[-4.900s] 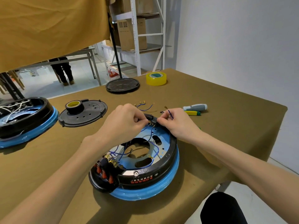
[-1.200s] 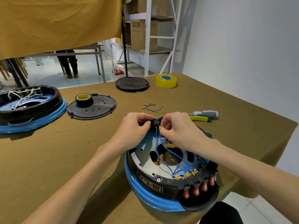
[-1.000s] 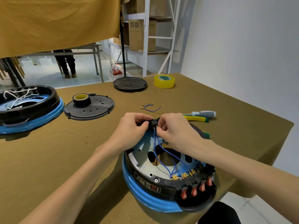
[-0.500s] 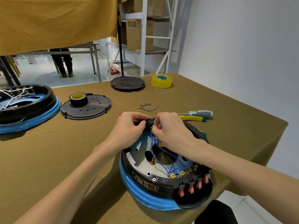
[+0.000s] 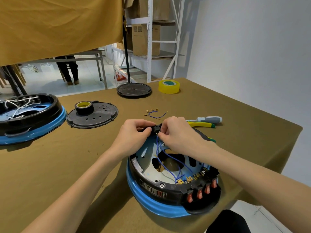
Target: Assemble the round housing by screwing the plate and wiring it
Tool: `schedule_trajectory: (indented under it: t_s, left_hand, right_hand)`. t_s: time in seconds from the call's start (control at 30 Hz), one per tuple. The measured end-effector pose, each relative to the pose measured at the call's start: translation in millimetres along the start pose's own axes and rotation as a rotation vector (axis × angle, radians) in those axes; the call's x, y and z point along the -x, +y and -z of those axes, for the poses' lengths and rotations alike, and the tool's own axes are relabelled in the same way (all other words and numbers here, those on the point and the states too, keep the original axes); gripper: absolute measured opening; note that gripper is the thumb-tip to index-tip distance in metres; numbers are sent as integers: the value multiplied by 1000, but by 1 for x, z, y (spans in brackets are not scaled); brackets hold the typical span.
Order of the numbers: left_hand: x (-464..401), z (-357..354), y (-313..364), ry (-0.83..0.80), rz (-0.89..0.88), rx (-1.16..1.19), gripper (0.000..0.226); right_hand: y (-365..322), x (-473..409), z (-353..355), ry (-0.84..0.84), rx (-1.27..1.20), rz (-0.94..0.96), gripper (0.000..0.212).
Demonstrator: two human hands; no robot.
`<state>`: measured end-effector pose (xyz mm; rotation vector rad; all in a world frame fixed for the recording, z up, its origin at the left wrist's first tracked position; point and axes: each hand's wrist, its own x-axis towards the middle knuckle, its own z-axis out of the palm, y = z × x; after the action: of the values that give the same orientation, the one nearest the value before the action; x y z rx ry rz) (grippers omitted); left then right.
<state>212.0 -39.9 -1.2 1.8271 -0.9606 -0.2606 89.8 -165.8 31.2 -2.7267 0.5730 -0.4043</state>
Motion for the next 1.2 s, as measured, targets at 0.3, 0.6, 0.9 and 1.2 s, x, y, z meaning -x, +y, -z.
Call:
schedule_trajectory:
  t_s: [0.3, 0.6, 0.9, 1.2]
  left_hand:
    - [12, 41, -25, -23, 165, -365, 20]
    - [21, 43, -41, 36, 218, -553, 8]
    - [14, 52, -18, 292, 141, -294, 9]
    - [29, 16, 21, 185, 67, -181, 21]
  right_hand:
    - [40, -18, 25, -195, 36, 134, 29]
    - [47, -14, 31, -33, 408, -184, 22]
    - [30, 1, 41, -209, 348, -251, 20]
    - [25, 2, 43, -267, 388, -115, 27]
